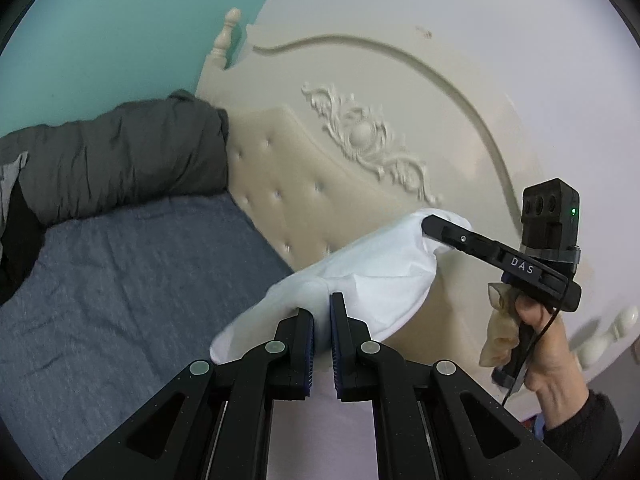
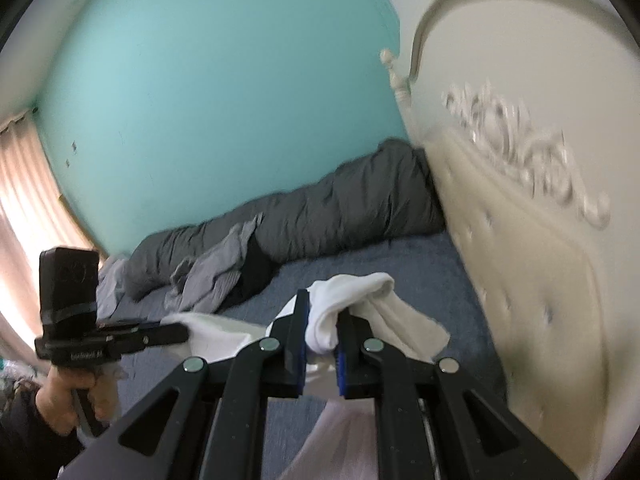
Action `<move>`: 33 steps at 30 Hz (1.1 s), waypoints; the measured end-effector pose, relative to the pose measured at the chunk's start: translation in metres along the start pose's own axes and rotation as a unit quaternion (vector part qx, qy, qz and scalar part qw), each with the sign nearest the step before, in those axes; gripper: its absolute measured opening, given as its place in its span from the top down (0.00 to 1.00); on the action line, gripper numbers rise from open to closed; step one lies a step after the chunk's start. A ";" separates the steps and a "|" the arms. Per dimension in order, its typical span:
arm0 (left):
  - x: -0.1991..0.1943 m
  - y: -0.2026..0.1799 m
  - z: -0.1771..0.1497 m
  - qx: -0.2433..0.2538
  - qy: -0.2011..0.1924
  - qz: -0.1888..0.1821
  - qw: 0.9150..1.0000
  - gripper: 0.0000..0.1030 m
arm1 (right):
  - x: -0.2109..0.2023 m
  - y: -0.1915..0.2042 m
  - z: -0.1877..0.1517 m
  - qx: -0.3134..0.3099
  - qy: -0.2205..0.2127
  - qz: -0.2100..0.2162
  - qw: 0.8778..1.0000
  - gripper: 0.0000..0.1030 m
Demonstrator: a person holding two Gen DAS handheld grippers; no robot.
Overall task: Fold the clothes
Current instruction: 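Lower the polo onto the grey stack and open the right tool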
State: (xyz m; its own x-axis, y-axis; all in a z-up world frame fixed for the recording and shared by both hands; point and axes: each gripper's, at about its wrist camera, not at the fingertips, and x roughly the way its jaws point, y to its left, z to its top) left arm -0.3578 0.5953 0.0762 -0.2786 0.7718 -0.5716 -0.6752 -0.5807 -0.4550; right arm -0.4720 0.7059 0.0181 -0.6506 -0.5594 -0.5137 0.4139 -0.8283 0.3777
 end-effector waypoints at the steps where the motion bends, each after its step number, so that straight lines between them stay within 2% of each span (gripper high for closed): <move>1: -0.002 0.000 -0.011 -0.001 0.004 -0.002 1.000 0.93 | -0.002 -0.002 -0.011 0.001 0.008 0.002 1.000 0.90; 14: -0.005 -0.026 -0.142 -0.011 0.060 -0.020 0.998 0.93 | -0.043 -0.034 -0.149 0.072 0.091 -0.004 0.993 0.90; 22: 0.004 -0.034 -0.204 -0.033 0.094 -0.024 0.995 0.93 | -0.053 -0.038 -0.201 0.102 0.117 -0.009 0.988 0.90; 33: 0.012 -0.022 -0.253 -0.058 0.122 -0.022 0.991 0.93 | -0.054 -0.042 -0.242 0.114 0.139 -0.024 0.983 0.90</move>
State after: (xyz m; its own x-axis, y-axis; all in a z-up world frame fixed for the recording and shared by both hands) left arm -0.1735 0.5521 -0.0935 -0.0671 0.7191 -0.6917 -0.5961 -0.5848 -0.5502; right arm -0.3002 0.7625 -0.1567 -0.4538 -0.5332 -0.7140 0.2124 -0.8429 0.4944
